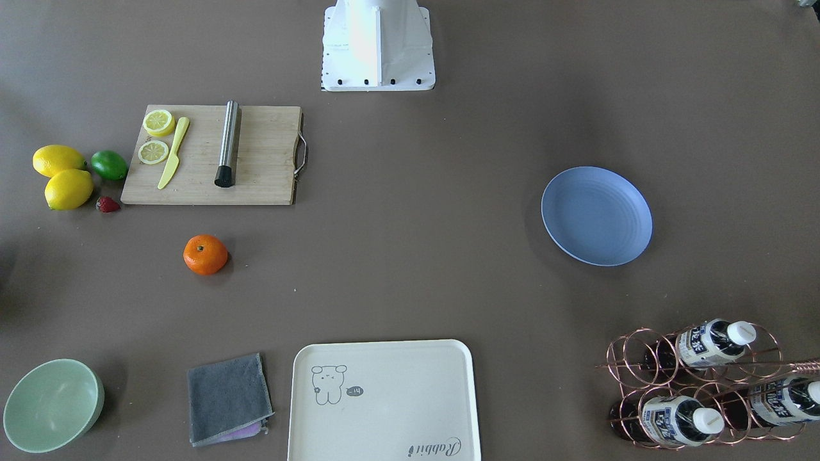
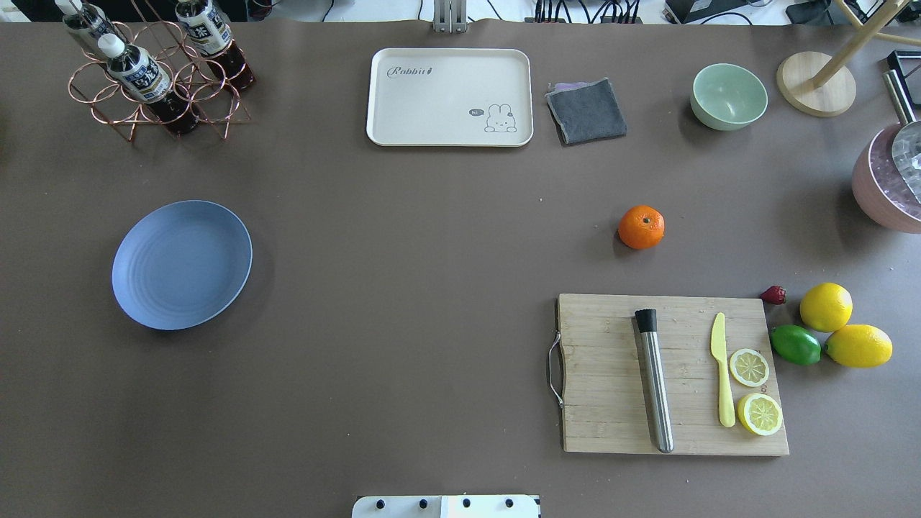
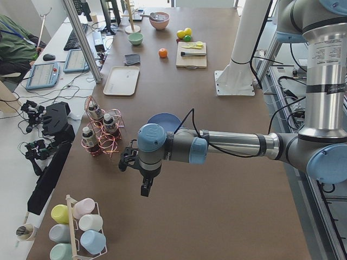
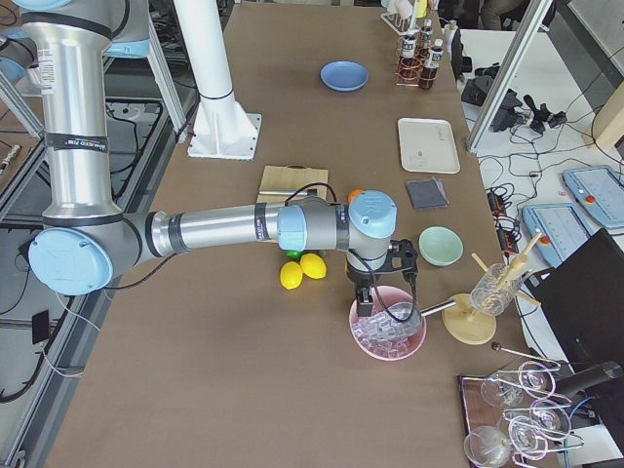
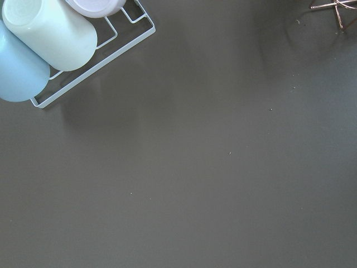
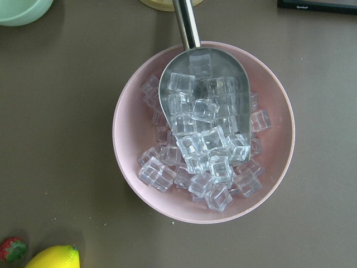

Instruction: Pick orange to plate

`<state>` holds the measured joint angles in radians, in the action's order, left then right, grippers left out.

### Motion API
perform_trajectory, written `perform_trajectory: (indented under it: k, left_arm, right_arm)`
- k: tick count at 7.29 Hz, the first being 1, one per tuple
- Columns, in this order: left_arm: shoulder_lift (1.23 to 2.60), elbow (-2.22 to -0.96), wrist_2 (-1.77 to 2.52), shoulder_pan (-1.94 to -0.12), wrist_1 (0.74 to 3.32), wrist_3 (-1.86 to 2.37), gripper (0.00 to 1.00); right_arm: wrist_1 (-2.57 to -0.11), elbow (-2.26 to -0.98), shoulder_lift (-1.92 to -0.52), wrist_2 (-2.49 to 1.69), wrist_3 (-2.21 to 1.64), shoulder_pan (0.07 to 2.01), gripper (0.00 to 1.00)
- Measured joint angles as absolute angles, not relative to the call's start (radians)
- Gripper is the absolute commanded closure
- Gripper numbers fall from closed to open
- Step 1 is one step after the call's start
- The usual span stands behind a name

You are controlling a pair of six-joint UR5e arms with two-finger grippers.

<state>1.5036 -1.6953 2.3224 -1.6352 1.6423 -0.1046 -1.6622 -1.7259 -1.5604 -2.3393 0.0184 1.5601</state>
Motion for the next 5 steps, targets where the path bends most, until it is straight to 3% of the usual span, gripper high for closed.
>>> perform_trajectory:
  k: [5]
  left_arm:
    - [1.528,-1.711,2.329,-1.626,1.665,-0.107,0.02]
  right_arm:
    - [-1.663,-1.728,-1.562,-2.342,0.017,1.561,0.00]
